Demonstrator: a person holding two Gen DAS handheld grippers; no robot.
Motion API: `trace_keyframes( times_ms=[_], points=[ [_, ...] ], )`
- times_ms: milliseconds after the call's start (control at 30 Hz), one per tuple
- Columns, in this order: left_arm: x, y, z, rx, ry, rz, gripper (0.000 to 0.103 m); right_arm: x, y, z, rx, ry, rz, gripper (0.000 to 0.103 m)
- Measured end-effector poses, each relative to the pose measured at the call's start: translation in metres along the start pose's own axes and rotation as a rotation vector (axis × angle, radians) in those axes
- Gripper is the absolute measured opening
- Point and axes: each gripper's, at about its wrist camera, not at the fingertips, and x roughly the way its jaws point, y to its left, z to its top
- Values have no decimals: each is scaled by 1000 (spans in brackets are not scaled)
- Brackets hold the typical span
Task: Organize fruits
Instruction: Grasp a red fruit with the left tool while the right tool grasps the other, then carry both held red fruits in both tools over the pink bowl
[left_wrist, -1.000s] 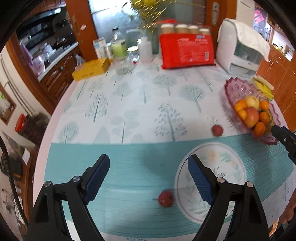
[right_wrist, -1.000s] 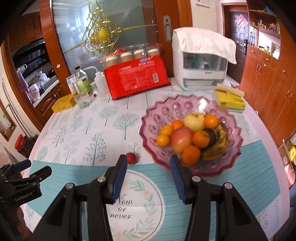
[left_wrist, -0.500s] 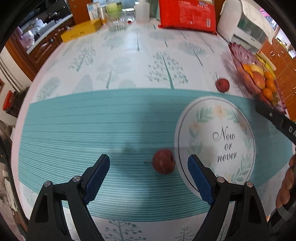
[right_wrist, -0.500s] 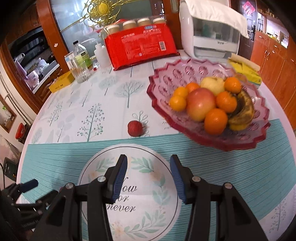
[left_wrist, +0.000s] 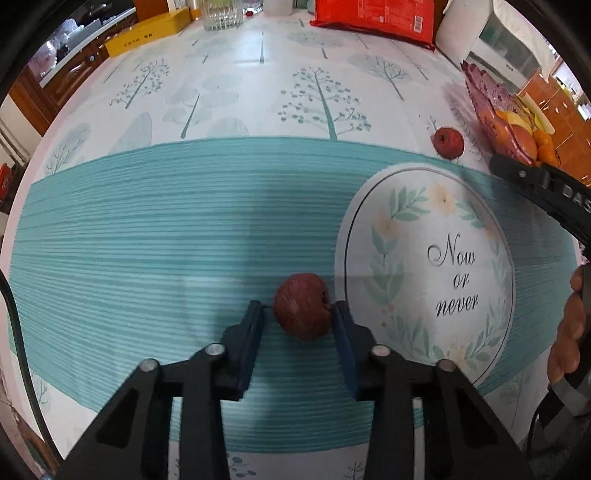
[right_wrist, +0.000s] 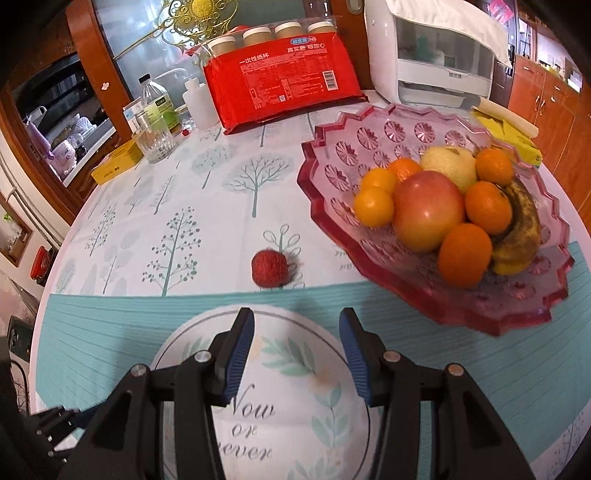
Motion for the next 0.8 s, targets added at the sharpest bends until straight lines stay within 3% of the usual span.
trace_keyframes(
  times_ms=[367,667,700,800],
  points=[
    [-2,12,46,-60,-96,8,27,30,16,13,-33,2,8,49],
    [-3,23,58,-88,-107,6,28,57,28,17,-67,16,-40,48],
    [-2,23,58,-87,-105,7,28,61,29,18,-70,22,-45,48],
    [-3,22,58,-86,-103,7,27,64,32,18,-86,20,-48,33]
  ],
)
